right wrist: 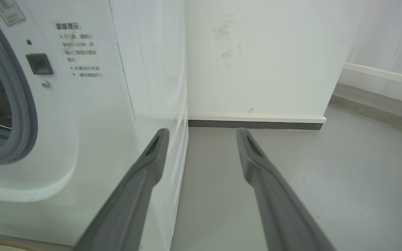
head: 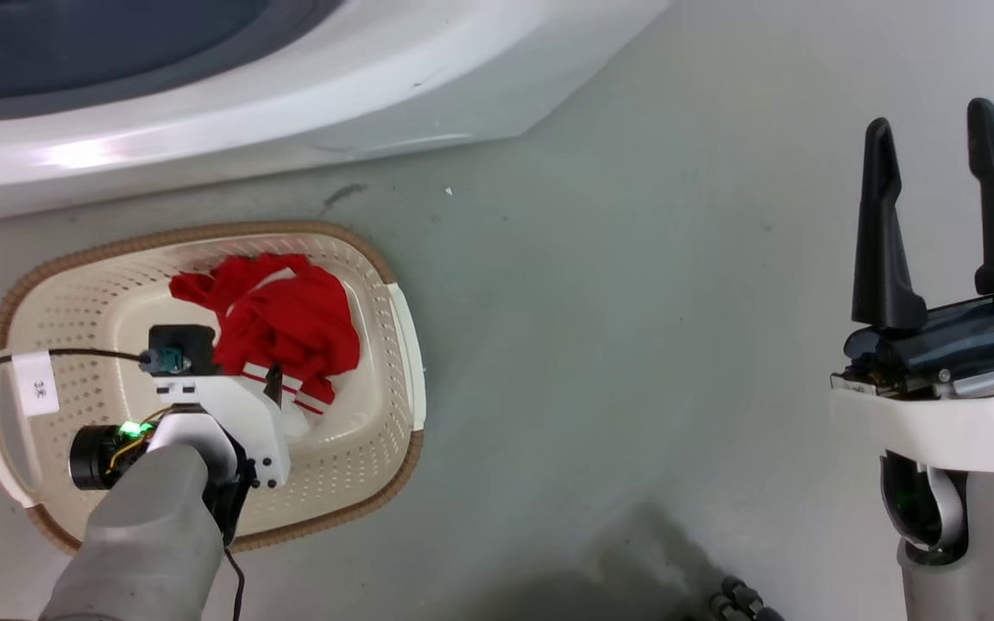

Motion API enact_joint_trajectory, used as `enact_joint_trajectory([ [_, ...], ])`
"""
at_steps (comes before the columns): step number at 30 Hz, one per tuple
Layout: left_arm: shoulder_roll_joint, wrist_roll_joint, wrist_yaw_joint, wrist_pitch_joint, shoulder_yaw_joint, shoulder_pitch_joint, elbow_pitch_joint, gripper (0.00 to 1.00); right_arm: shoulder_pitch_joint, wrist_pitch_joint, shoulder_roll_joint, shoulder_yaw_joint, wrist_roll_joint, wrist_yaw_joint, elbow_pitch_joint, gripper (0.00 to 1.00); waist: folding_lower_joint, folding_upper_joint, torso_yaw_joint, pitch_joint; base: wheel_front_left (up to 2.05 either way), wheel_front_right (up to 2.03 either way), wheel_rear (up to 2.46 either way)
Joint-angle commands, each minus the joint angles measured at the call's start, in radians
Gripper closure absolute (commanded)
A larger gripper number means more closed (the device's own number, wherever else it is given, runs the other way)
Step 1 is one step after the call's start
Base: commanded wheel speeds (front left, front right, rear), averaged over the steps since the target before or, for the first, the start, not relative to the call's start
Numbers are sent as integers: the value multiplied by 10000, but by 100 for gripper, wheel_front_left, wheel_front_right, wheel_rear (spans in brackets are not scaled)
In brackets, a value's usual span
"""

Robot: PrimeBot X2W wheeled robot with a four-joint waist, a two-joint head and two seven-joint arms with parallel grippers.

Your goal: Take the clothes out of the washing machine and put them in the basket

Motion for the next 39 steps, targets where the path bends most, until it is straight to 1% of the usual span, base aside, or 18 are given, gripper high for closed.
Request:
enact_joint_trajectory([
  [1,-27,-4,-41,-242,18,138,13,0,180,-21,3,41,-83,-7,50,0,-2,0,198,-526,0,0,0],
  [5,-242,175,-92,-764,-115,546,-32,0,470,-21,0,29,-210,-8,206,0,-2,0,438,-1417,0,0,0],
  [7,-204,293,-85,-891,-158,729,-150,0,663,-21,0,31,-268,-7,286,0,-2,0,532,-1825,0,0,0],
  [8,-188,345,-42,-918,-159,843,-257,0,765,-21,2,15,-313,-8,344,0,-2,0,587,-2057,0,0,0],
  [10,-116,533,153,-943,39,1023,-952,0,974,-21,0,-24,-353,-8,414,0,-2,0,695,-2464,0,0,0],
  [14,110,1214,653,-930,712,2032,-2685,0,1378,-21,2,-101,-446,-8,525,0,-2,0,895,-3227,0,0,0],
  [16,169,1606,827,-932,1143,2446,-3477,0,1593,-21,0,-133,-472,-8,589,0,-2,0,987,-3585,0,0,0],
  [20,61,2439,1102,-934,2059,3448,-4870,0,1993,-21,-2,-111,-545,-8,700,0,-2,0,1133,-4253,0,0,0],
  [21,61,2439,1102,-934,2059,3448,-4870,0,1993,-21,-2,-111,-545,-8,700,0,-2,0,1133,-4253,0,0,0],
  [24,-100,3011,1238,-935,2825,4092,-5893,0,2267,-21,0,-106,-575,-8,768,0,-2,0,1202,-4728,0,0,0],
  [30,-422,4277,1298,-935,4266,5305,-7926,0,2736,-21,3,-112,-620,-7,870,0,-2,0,1253,-5478,0,0,0],
  [35,-731,5062,1160,-936,5283,5803,-9258,0,2934,-19,0,-76,-647,-7,880,0,-2,0,1174,-5824,0,0,0],
  [39,-982,5514,969,-936,5881,5959,-10023,0,3062,-21,0,-64,-607,-7,866,0,-2,0,1037,-5967,0,0,0],
])
